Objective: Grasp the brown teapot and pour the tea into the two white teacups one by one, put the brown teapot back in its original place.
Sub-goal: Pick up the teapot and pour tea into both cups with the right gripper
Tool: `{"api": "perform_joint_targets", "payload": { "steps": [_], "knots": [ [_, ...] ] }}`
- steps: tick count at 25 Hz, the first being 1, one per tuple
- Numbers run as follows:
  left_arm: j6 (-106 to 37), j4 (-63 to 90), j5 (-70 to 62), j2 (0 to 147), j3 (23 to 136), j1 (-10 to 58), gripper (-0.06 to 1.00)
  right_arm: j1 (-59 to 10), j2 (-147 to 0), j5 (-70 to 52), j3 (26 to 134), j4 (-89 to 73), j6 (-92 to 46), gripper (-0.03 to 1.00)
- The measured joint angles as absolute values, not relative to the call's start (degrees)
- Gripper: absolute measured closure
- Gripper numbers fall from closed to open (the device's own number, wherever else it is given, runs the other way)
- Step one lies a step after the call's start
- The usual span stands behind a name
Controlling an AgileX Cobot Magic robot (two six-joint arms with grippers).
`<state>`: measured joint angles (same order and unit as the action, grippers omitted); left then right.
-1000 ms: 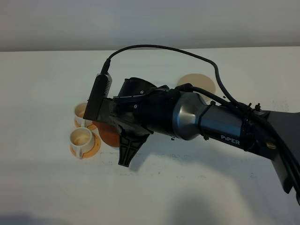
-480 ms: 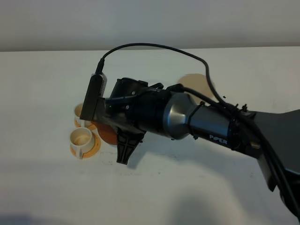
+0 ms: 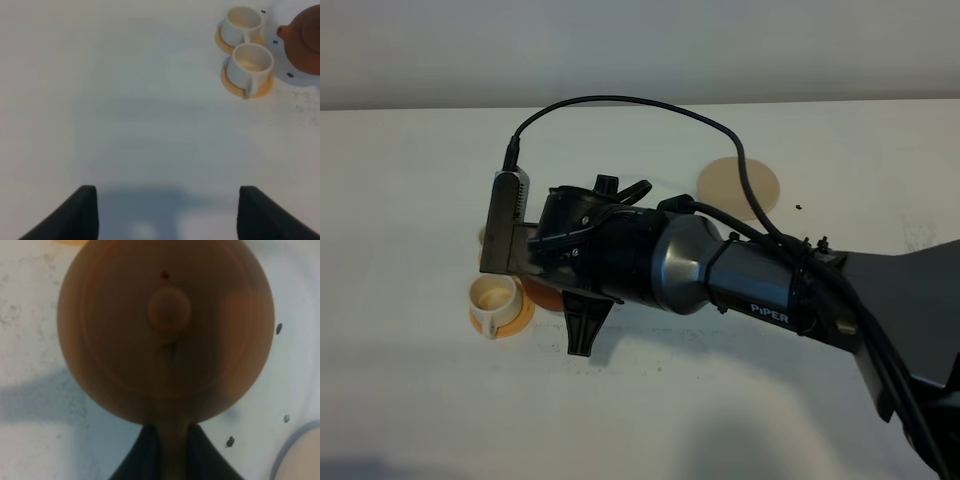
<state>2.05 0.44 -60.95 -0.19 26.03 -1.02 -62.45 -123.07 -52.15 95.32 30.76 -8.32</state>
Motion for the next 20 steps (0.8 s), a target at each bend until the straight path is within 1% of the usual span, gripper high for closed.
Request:
{"api": "perform_joint_targets", "payload": {
  "steps": [20],
  "knots": [
    [2.05, 0.44, -60.95, -0.19, 26.03, -1.02, 0.38, -64.62, -123.52, -50.91, 95.42, 35.87, -8.75, 0.87]
  ]
}}
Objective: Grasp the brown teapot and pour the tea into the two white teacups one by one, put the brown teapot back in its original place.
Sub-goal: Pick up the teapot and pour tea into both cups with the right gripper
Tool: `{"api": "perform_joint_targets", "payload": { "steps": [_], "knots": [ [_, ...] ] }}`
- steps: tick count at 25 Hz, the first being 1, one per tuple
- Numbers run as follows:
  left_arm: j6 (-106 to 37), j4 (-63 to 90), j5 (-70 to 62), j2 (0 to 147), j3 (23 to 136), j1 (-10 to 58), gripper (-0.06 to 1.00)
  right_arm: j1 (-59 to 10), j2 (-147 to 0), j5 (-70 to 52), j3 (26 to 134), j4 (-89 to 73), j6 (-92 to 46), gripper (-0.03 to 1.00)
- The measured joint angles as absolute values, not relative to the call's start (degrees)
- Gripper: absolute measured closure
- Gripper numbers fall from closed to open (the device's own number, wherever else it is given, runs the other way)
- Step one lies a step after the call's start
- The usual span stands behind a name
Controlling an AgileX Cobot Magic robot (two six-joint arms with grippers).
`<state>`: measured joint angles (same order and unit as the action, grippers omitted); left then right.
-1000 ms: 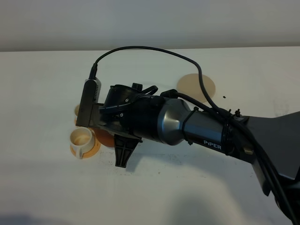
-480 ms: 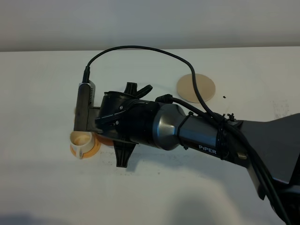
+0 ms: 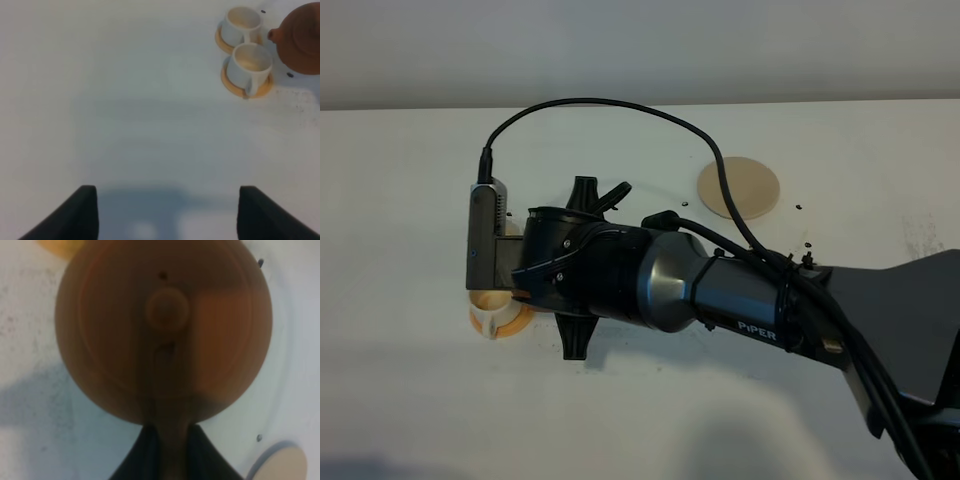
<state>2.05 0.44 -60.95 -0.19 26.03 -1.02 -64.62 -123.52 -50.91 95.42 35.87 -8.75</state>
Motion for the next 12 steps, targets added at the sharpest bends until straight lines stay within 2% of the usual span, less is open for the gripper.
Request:
{"api": "perform_joint_targets", "payload": {
  "steps": [12],
  "knots": [
    [2.05, 0.44, -60.95, -0.19, 26.03, -1.02, 0.38, -64.75, -123.52, -50.31, 95.42, 39.18, -8.75, 0.87]
  ]
}}
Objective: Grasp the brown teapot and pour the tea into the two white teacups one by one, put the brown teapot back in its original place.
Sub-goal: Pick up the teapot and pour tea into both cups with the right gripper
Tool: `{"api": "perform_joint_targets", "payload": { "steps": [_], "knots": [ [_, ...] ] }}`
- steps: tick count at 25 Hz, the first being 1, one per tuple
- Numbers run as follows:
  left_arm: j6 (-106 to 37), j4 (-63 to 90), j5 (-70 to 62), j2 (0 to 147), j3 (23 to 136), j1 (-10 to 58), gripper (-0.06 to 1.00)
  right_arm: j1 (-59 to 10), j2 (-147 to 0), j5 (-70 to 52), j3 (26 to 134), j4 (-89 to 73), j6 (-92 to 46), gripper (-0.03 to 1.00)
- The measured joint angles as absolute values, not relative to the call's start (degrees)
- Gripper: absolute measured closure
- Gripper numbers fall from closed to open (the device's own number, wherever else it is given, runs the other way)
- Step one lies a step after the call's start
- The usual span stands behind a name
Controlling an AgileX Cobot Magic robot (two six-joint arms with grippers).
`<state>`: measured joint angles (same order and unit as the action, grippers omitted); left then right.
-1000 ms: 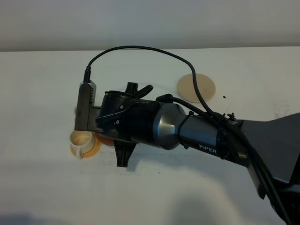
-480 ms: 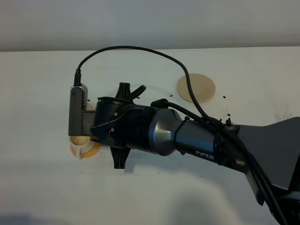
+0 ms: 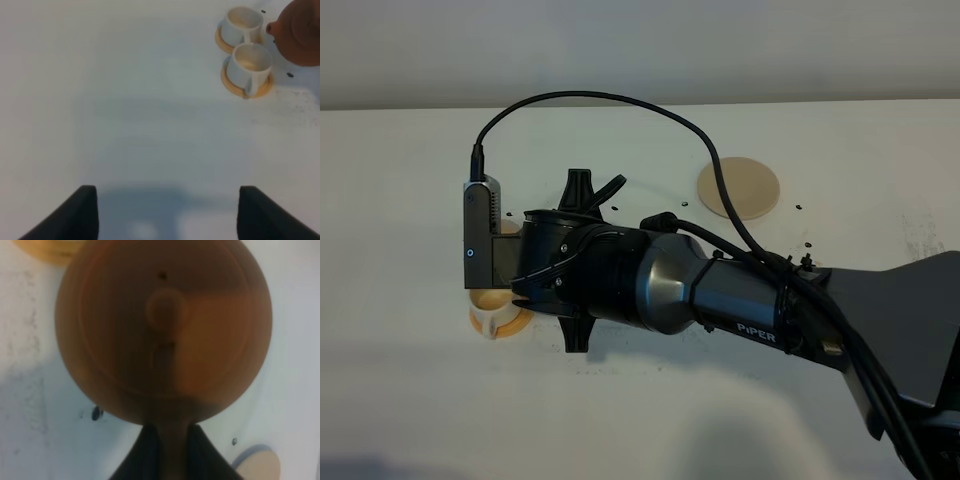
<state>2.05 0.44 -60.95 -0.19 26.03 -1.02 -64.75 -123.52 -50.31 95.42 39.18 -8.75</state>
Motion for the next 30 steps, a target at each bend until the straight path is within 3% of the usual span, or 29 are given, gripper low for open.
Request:
{"api": "perform_joint_targets", "payload": {
  "steps": [30],
  "knots": [
    [2.05, 0.44, -60.95, -0.19, 26.03, -1.02, 0.38, -65.91, -124.63, -51.42, 95.42, 42.72, -12.61, 0.87]
  ]
}}
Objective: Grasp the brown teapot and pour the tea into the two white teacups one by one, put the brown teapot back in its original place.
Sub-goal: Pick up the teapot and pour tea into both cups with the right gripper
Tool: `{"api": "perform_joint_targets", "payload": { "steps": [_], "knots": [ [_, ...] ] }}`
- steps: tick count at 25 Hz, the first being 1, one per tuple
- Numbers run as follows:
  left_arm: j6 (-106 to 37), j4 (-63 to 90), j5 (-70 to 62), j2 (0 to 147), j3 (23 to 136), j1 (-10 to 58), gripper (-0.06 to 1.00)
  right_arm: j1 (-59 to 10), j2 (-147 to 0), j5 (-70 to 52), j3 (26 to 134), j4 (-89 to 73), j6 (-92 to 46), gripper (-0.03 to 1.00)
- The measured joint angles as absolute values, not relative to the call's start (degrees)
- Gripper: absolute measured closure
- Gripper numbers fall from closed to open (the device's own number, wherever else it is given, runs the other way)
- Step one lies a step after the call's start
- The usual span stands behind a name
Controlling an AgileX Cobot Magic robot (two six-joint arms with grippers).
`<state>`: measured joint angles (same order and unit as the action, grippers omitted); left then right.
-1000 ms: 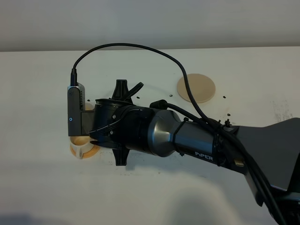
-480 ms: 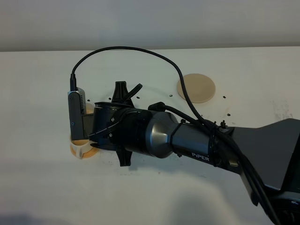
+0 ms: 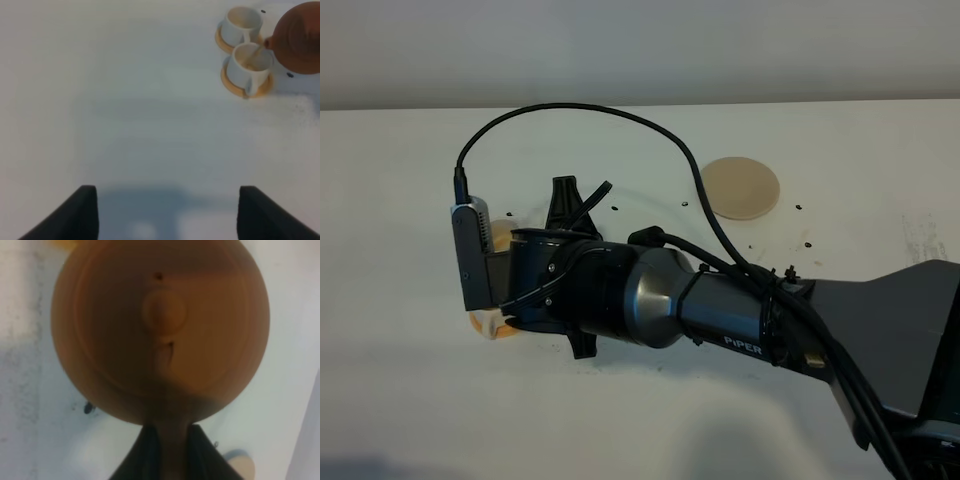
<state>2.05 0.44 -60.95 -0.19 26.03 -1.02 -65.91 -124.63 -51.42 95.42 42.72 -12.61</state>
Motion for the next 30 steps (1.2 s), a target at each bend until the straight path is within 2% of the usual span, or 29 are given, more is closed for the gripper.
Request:
{"api": "perform_joint_targets", "payload": {
  "steps": [30],
  "knots": [
    [2.05, 0.44, -60.95, -0.19, 26.03, -1.02, 0.38, -65.91, -124.63, -51.37, 95.42, 46.44, -16.31, 0.87]
  ]
}}
